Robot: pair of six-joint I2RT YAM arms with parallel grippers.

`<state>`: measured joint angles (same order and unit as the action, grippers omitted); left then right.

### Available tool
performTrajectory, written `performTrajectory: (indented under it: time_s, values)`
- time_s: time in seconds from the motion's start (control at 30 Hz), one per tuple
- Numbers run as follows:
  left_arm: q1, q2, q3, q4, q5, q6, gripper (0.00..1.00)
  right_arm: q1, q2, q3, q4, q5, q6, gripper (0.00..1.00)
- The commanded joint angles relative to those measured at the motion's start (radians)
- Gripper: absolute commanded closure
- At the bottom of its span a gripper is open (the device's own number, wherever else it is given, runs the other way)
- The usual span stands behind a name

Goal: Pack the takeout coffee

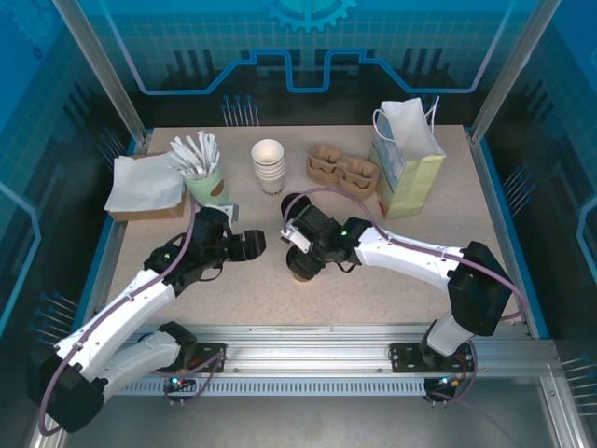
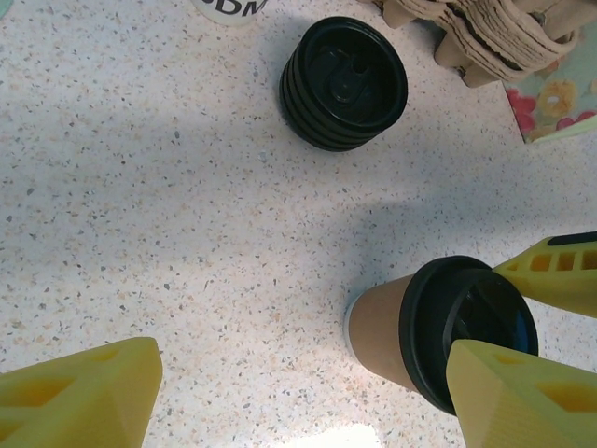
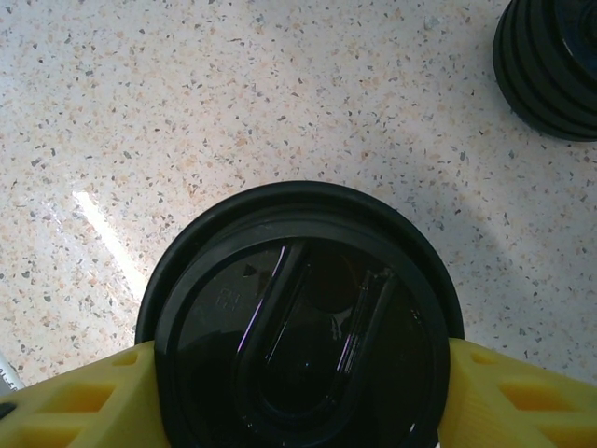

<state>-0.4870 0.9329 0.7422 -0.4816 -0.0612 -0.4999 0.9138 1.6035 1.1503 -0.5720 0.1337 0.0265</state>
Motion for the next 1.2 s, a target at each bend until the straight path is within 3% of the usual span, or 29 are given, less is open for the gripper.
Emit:
performTrajectory:
  time_s: [0.0,0.27,0.7,1.17]
  values:
    - [0.01,0.003,-0.015,0.023,0.028,-0.025,0.19,0.006,0.094,-0.091,-0.176,0.069,0.016,0.43]
    - [0.01,0.017,-0.017,0.04,0.062,-0.034,0.19,-0.016,0.03,0.049,-0.132,-0.043,0.0,0.33]
    - [0.01,0.037,-0.011,0.041,0.083,-0.026,0.19,-0.039,0.039,0.153,-0.149,-0.072,-0.013,0.22]
    - [0.011,0.033,-0.018,0.04,0.089,-0.022,0.19,-0.049,0.061,0.129,-0.155,-0.069,-0.017,0.21]
